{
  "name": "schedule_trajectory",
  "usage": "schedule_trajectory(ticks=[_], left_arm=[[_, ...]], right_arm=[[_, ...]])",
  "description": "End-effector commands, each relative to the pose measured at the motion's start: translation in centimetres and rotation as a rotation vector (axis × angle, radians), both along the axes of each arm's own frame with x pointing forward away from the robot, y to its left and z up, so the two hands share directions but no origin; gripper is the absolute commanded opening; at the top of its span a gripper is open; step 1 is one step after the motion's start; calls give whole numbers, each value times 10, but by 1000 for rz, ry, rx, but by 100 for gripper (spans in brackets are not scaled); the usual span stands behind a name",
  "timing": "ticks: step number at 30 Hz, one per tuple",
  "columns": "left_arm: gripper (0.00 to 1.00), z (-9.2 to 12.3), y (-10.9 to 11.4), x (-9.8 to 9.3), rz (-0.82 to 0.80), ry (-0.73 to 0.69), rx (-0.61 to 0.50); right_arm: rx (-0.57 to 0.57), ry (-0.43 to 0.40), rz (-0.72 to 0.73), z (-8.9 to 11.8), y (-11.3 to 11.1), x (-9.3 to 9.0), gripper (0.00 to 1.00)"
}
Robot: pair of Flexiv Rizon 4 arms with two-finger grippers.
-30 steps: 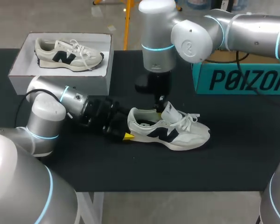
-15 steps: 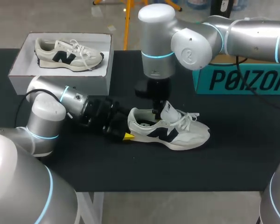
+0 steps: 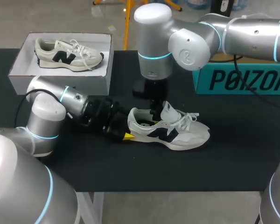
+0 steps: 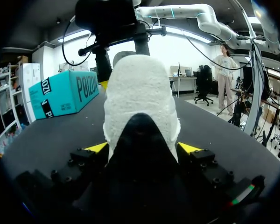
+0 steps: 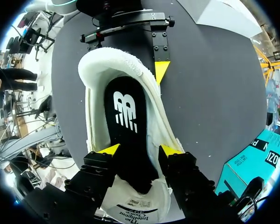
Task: Take the shoe out of the shoebox, open the shoe tongue, remove and reinsert the insole, then place the shoe into the shoebox
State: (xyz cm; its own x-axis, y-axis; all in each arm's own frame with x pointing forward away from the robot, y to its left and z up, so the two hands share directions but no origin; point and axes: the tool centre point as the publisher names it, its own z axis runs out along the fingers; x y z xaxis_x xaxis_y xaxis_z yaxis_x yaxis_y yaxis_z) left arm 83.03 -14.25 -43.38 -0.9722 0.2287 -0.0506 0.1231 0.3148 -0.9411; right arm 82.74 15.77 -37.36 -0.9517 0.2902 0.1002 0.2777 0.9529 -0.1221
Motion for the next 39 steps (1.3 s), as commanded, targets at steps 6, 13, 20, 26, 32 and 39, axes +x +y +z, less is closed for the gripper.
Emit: schedule_trajectory(ticks=[6, 13, 20, 26, 32, 39], left_arm=[[0, -2, -1, 0, -4, 1, 2], [0, -2, -1, 0, -4, 1, 2], [0, -2, -1, 0, -4, 1, 2], [0, -2, -1, 0, -4, 1, 2], [0, -2, -1, 0, -4, 1, 2], [0, -2, -1, 0, -4, 1, 2]], right_arm=[[-16, 37, 10, -57, 15, -11, 49], [-20, 128, 12, -70, 13, -26, 0], [-27, 156, 8, -53, 12, -20, 0], [-16, 126, 2, -43, 8, -13, 0], [-9, 129, 3, -29, 6, -8, 0], [-3, 149, 0, -14, 4, 0, 0]])
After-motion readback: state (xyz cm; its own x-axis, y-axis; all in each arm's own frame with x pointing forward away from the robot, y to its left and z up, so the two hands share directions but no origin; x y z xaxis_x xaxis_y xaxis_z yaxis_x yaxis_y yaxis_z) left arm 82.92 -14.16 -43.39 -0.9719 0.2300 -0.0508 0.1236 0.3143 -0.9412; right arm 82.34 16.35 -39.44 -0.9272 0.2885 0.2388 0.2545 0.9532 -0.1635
